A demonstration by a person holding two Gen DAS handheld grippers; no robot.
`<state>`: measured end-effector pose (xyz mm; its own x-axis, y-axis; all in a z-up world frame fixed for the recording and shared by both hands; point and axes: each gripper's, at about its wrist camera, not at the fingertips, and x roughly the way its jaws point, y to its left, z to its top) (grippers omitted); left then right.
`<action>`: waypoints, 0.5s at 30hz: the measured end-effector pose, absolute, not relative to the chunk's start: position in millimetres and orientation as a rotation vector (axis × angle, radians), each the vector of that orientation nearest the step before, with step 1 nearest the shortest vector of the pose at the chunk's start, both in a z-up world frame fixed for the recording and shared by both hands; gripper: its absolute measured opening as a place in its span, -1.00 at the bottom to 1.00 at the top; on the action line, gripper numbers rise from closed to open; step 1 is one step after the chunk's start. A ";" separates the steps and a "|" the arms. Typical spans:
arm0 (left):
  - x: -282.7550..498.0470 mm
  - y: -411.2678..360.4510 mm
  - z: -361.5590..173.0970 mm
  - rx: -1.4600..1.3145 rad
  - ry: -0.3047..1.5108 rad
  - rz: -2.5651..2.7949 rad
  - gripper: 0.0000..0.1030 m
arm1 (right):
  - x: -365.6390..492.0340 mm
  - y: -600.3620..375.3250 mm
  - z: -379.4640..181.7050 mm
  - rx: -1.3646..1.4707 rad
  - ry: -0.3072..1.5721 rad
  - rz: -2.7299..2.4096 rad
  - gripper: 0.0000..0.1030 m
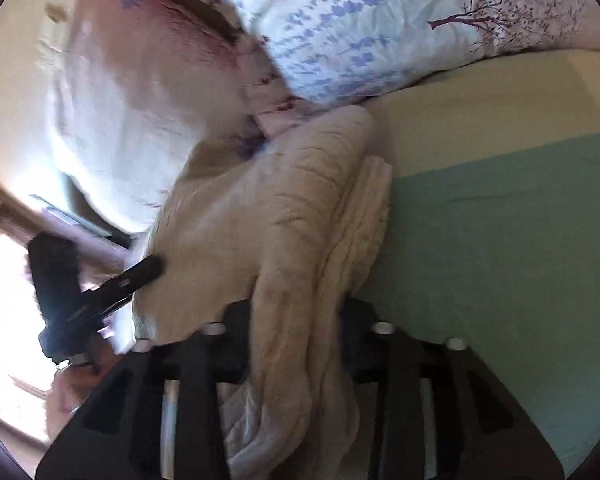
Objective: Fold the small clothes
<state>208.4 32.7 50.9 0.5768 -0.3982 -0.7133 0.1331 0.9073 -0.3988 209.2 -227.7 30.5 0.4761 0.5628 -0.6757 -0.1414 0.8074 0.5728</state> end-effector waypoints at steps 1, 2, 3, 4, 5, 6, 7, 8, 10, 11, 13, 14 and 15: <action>193.0 42.2 59.8 -0.295 0.871 -0.313 0.37 | 200.2 -230.8 38.6 0.462 0.950 0.413 0.05; 181.9 46.9 67.3 -0.271 0.842 -0.304 0.54 | 185.5 -236.4 52.3 0.442 0.879 0.382 0.17; 170.8 49.8 73.3 -0.249 0.810 -0.293 0.75 | 166.3 -241.4 67.6 0.449 0.793 0.405 0.39; 158.2 49.7 79.0 -0.233 0.776 -0.292 0.80 | 149.8 -242.4 78.9 0.470 0.738 0.466 0.49; 143.4 51.7 82.7 -0.225 0.752 -0.303 0.82 | 137.9 -238.2 85.6 0.484 0.719 0.537 0.56; 130.8 56.1 85.6 -0.224 0.747 -0.311 0.86 | 132.3 -233.4 87.9 0.485 0.722 0.587 0.57; 119.3 61.3 86.6 -0.220 0.749 -0.311 0.87 | 126.3 -225.7 87.3 0.472 0.742 0.632 0.58; 110.0 64.3 85.9 -0.216 0.754 -0.315 0.87 | 124.7 -216.2 84.4 0.450 0.776 0.664 0.60; 95.8 65.1 82.3 -0.205 0.773 -0.287 0.96 | 133.5 -196.0 63.7 0.357 0.869 0.608 0.63; 89.3 60.2 78.4 -0.193 0.783 -0.264 0.96 | 142.5 -192.2 44.9 0.292 0.934 0.504 0.62; 76.9 57.3 69.5 -0.163 0.813 -0.246 0.96 | 136.3 -195.4 40.5 0.283 0.882 0.460 0.62; 69.5 57.4 66.0 -0.150 0.835 -0.225 0.96 | 129.5 -196.9 44.4 0.287 0.874 0.455 0.62; 64.1 56.1 62.9 -0.141 0.851 -0.204 0.96 | 116.7 -198.5 51.5 0.293 0.848 0.451 0.63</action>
<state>64.1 56.1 62.9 0.6419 -0.2345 -0.7301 0.1221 0.9712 -0.2045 116.7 -198.5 51.5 0.5763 0.4927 -0.6520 -0.2646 0.8673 0.4216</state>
